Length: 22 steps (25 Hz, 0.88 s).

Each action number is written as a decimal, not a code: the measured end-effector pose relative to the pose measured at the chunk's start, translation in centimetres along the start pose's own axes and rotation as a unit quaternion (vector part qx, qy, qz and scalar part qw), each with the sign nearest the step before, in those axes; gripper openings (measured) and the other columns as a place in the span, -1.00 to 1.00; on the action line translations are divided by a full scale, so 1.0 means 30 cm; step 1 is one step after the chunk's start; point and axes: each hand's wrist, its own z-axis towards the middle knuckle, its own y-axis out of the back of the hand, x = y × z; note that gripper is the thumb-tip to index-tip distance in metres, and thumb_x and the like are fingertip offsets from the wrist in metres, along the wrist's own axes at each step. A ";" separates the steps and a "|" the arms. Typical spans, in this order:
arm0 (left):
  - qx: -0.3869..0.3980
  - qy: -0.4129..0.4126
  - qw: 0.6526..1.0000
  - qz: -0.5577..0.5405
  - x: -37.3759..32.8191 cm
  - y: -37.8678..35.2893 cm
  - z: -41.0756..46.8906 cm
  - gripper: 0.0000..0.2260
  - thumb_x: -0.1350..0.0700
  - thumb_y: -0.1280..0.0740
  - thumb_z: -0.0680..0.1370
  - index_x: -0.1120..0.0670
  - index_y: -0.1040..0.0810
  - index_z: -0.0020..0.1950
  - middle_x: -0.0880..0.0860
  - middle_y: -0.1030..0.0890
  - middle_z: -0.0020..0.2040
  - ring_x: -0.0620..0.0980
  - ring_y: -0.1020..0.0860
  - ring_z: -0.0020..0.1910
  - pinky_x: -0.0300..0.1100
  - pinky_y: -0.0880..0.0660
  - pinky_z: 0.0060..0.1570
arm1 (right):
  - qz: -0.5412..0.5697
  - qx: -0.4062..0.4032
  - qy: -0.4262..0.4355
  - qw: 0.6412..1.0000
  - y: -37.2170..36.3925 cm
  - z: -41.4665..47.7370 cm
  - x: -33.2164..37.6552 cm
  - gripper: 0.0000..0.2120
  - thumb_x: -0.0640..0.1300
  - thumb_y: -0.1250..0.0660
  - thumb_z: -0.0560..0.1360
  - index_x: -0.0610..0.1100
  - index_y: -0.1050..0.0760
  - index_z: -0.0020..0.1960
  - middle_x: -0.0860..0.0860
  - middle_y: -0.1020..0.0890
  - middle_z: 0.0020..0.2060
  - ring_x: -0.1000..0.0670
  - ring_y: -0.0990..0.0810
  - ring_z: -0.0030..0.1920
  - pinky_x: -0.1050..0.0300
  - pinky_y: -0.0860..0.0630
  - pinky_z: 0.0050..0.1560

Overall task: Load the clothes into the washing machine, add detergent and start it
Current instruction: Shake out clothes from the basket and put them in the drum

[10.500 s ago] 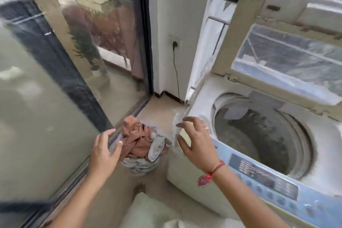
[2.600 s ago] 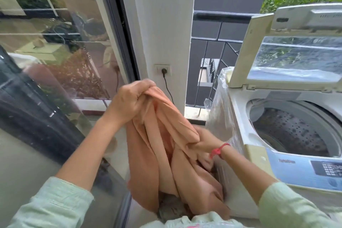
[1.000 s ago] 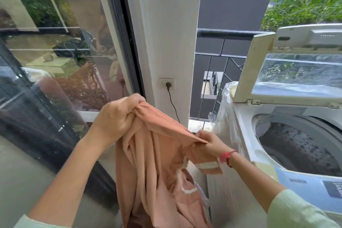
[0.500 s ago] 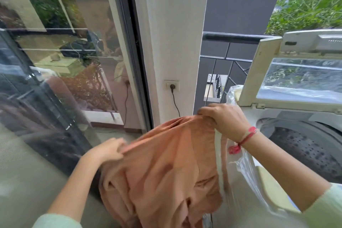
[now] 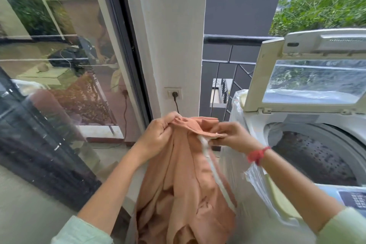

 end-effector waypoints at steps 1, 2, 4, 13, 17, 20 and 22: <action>0.001 -0.002 1.000 -0.001 0.002 0.016 0.001 -0.76 0.29 -0.10 0.55 0.07 -0.53 0.01 -0.06 -0.61 -0.14 -0.12 -0.56 -0.10 -0.29 -0.42 -0.08 | 0.138 -0.054 -0.018 0.989 -0.043 0.004 -0.045 -0.70 -0.39 -0.44 0.36 0.01 -0.63 -0.33 0.05 -0.70 -0.15 0.12 -0.63 -0.17 0.11 -0.53 -0.02; 0.010 0.002 1.000 0.012 0.024 0.035 0.000 -0.77 0.22 -0.10 0.56 0.05 -0.52 0.01 -0.05 -0.61 -0.14 -0.11 -0.56 -0.09 -0.25 -0.44 -0.05 | 0.254 -0.114 -0.022 0.960 -0.069 0.014 -0.079 -0.70 -0.37 -0.39 0.40 -0.01 -0.60 -0.36 -0.03 -0.70 -0.08 0.05 -0.65 -0.12 0.05 -0.53 0.02; 0.026 0.043 0.998 0.047 0.075 0.082 -0.022 -0.77 0.01 -0.07 0.55 -0.03 -0.51 -0.02 -0.03 -0.61 -0.14 -0.03 -0.57 -0.09 -0.05 -0.47 0.01 | 0.355 -0.172 0.019 0.919 -0.057 0.046 -0.062 -0.84 -0.25 -0.36 0.44 -0.05 -0.49 -0.27 -0.07 -0.69 -0.08 -0.03 -0.66 -0.06 0.05 -0.57 0.00; 0.032 0.008 0.997 -0.069 -0.018 0.166 -0.120 -0.79 -0.01 -0.12 0.57 -0.02 -0.53 -0.05 -0.09 -0.55 -0.16 -0.16 -0.52 -0.10 -0.34 -0.40 -0.02 | 0.095 0.079 0.057 0.991 -0.270 0.178 -0.045 -0.51 -0.29 -0.40 0.44 -0.07 -0.39 0.32 0.09 -0.52 0.19 0.10 -0.50 0.21 0.36 -0.47 0.10; -0.060 0.152 0.986 -0.037 0.122 0.261 -0.177 -0.79 -0.01 -0.12 0.59 -0.20 -0.54 -0.05 -0.12 -0.61 -0.06 -0.11 -0.55 0.01 -0.22 -0.44 0.00 | 0.253 0.015 0.068 0.965 -0.262 0.183 0.049 -0.76 -0.16 -0.36 0.43 -0.37 -0.53 -0.13 0.08 -0.56 -0.41 0.23 -0.46 -0.44 0.44 -0.36 -0.41; 0.017 0.284 0.958 -0.024 0.169 0.227 -0.246 -0.68 -0.05 -0.33 0.53 -0.36 -0.34 0.20 -0.09 -0.49 0.24 -0.13 -0.50 0.19 -0.15 -0.44 0.17 | 0.092 -0.036 0.170 0.980 -0.263 0.166 0.185 -0.64 -0.11 -0.31 0.53 -0.28 -0.36 -0.35 0.06 -0.26 -0.47 0.15 -0.19 -0.48 0.33 -0.13 -0.46; 0.050 0.221 0.971 -0.073 0.126 0.158 -0.255 -0.20 -0.16 -0.50 0.33 -0.31 -0.10 0.43 -0.17 -0.37 0.36 -0.21 -0.44 0.28 -0.20 -0.38 0.25 | -0.062 -0.029 0.235 0.970 -0.274 0.158 0.264 -0.60 -0.09 -0.32 0.53 -0.19 -0.28 -0.40 0.09 -0.20 -0.52 0.08 -0.18 -0.48 0.30 -0.14 -0.44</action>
